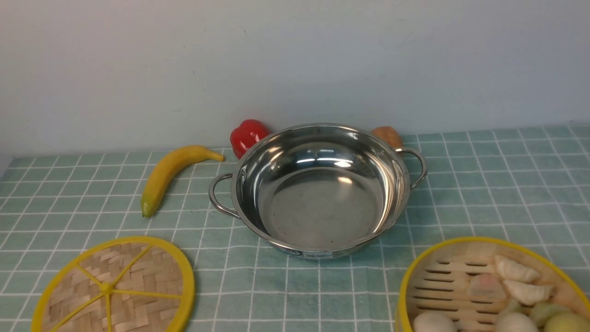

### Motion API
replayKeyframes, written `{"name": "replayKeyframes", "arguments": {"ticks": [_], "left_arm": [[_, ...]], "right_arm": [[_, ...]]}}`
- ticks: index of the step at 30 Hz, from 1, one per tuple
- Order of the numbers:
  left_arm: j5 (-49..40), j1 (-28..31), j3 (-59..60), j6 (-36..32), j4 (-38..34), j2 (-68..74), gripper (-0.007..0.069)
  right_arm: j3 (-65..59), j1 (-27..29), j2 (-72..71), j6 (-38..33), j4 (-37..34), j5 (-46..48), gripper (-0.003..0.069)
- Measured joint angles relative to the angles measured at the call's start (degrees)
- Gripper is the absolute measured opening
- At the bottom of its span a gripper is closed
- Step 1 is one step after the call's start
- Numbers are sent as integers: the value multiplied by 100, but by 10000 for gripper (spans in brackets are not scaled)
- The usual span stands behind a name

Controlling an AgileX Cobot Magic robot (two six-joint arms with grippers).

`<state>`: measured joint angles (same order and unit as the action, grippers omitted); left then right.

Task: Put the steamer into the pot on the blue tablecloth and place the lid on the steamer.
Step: 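Reach for and grasp the rim of the bamboo steamer holding the buns with the right gripper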

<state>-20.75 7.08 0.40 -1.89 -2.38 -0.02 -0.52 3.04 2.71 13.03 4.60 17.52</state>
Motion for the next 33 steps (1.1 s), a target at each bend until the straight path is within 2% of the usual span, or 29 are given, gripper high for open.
{"name": "replayKeyframes", "arguments": {"ticks": [12,20,24,27,29,32,33], "left_arm": [[0,0,0,0,0,0,243],[0,0,0,0,0,0,243],[0,0,0,0,0,0,243],[0,0,0,0,0,0,243],[0,0,0,0,0,0,243],[0,0,0,0,0,0,243],[0,0,0,0,0,0,243]], "right_arm": [[108,0,0,333,32,-283,242],[1818,0,-11,457,-182,555,242],[2182,0,-14,516,-337,563,242],[2299,0,-14,664,-913,484,242],[2395,0,-17,581,-1082,854,242],[2610,0,117,4,-1335,1970,242],[2770,0,430,-762,-1483,2805,242]]}}
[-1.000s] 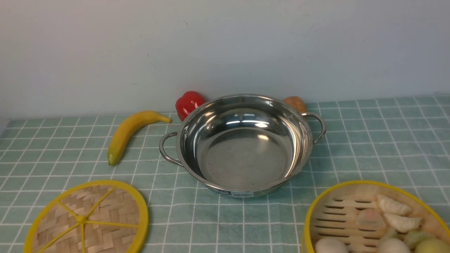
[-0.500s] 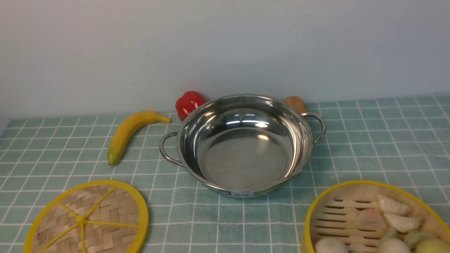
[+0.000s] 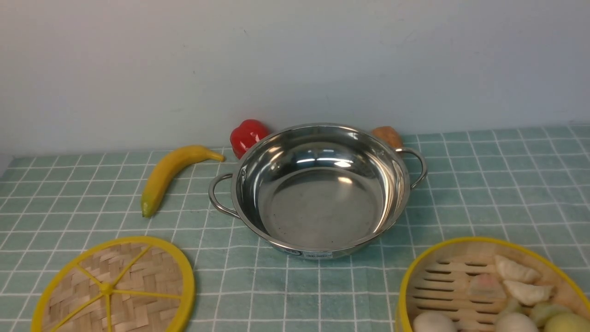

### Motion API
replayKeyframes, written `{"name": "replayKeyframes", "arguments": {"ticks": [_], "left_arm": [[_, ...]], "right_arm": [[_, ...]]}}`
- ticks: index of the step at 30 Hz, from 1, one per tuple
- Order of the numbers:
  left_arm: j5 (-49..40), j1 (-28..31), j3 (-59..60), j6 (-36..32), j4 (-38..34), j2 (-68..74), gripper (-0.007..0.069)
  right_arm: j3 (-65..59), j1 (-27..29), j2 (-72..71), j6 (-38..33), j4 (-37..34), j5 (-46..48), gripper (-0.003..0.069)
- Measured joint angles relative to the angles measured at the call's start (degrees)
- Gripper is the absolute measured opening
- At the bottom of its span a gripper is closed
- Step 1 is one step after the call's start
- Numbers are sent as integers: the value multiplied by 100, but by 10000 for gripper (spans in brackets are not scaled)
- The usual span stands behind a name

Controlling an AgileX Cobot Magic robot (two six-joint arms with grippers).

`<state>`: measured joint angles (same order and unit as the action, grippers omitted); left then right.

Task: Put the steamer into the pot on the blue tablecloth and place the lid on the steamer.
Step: 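Reach for and grasp the rim of the bamboo steamer holding the buns with the right gripper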

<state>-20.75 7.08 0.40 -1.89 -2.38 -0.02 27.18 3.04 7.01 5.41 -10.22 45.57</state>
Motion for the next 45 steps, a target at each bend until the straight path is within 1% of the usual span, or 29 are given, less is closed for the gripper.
{"name": "replayKeyframes", "arguments": {"ticks": [1,2,4,5,6,7,8,9,12,13,14,15,16,18,20,21,22,23,24,25,27,30,37,42,45], "left_arm": [[0,0,0,0,0,0,243],[0,0,0,0,0,0,243],[0,0,0,0,0,0,243],[0,0,0,0,0,0,243],[0,0,0,0,0,0,243],[0,0,0,0,0,0,243],[0,0,0,0,0,0,243],[0,0,0,0,0,0,243],[0,0,0,0,0,0,243],[0,0,0,0,0,0,243],[0,0,0,0,0,0,243],[0,0,0,0,0,0,243],[0,0,0,0,0,0,243],[0,0,0,0,0,0,243],[0,0,0,0,0,0,243],[0,0,0,0,0,0,243],[0,0,0,0,0,0,243],[0,0,0,0,0,0,243],[0,0,0,0,0,0,243],[0,0,0,0,0,0,243],[0,0,0,0,0,0,243],[0,0,0,0,0,0,243],[0,0,0,0,0,0,243],[0,0,0,0,0,0,243],[0,0,0,0,0,0,243]], "right_arm": [[131,0,229,-587,-98,469,242],[179,0,332,-789,-155,536,242],[364,0,780,-1494,-466,975,242],[546,0,1154,-2148,-770,1176,242],[661,0,1483,-2568,-1055,1279,242],[831,0,2037,-3159,-1561,1390,242],[943,0,2403,-3467,-1887,1458,242],[943,0,2478,-3467,-1951,1471,242],[1299,-6,3397,-4038,-2617,1722,242],[1547,-63,3991,-4233,-2858,1907,242],[1658,-90,4134,-4264,-2890,1953,242],[1948,-268,4667,-4355,-2939,2127,242],[1984,-268,4728,-4355,-2939,2141,242],[2436,-764,5463,-4417,-2587,2219,242],[2659,-1198,5825,-4417,-2110,2246,242],[2677,-1248,5863,-4417,-2054,2252,242],[2787,-1655,6123,-4313,-1635,2324,242],[2829,-1850,6239,-4170,-1461,2361,242],[2841,-2164,6399,-3941,-1252,2404,242],[2841,-2164,6423,-3901,-1218,2404,242],[2841,-2617,6682,-3500,-882,2458,242],[2841,-3113,6847,-3257,-579,2464,242],[2763,-3639,6928,-2947,-308,2463,242],[2201,-3722,6932,-2755,-209,2473,242],[1912,-3722,6958,-2717,-263,2438,242]]}}
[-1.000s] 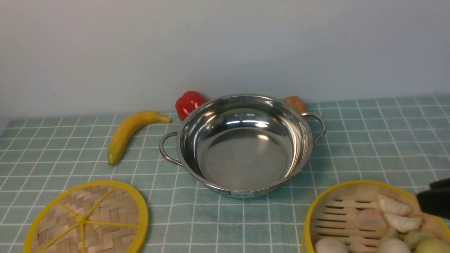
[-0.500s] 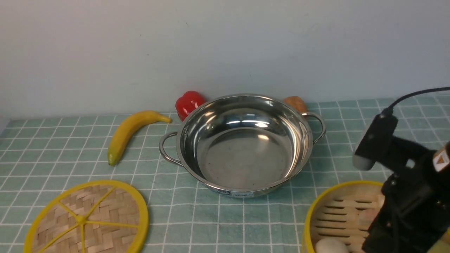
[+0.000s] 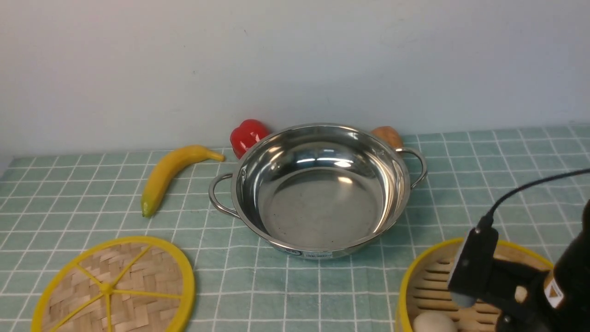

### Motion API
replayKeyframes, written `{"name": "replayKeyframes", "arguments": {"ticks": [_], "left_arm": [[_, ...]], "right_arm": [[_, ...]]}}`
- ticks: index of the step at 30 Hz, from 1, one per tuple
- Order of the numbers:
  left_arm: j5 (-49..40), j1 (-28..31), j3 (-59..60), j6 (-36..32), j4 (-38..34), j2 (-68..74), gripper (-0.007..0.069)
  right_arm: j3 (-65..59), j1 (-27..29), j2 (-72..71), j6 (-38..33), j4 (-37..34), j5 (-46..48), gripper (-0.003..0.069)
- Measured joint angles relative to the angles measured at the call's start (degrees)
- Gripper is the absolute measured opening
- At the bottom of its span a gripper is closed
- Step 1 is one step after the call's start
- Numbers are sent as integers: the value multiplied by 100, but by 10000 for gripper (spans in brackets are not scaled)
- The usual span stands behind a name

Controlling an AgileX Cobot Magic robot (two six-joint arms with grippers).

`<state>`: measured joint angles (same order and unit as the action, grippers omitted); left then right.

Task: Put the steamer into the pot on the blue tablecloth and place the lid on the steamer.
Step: 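Reach for and grasp the rim of the bamboo steamer holding the buns with the right gripper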

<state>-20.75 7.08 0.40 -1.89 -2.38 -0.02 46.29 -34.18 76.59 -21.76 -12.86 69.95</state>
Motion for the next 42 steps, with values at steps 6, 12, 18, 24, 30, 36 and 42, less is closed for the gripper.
{"name": "replayKeyframes", "arguments": {"ticks": [6,12,18,24,30,36,42], "left_arm": [[0,0,0,0,0,0,243],[0,0,0,0,0,0,243],[0,0,0,0,0,0,243],[0,0,0,0,0,0,243],[0,0,0,0,0,0,243],[0,0,0,0,0,0,243],[0,0,0,0,0,0,243]], "right_arm": [[-116,0,0,-129,-292,-158,258],[-115,0,246,-191,-401,-372,342],[-98,0,728,-210,-329,-689,370],[-88,0,1053,-161,-205,-750,371],[-68,0,1163,-160,-211,-615,367],[-69,0,1392,-143,-211,-460,313],[-62,0,1422,-141,-135,-476,171]]}}
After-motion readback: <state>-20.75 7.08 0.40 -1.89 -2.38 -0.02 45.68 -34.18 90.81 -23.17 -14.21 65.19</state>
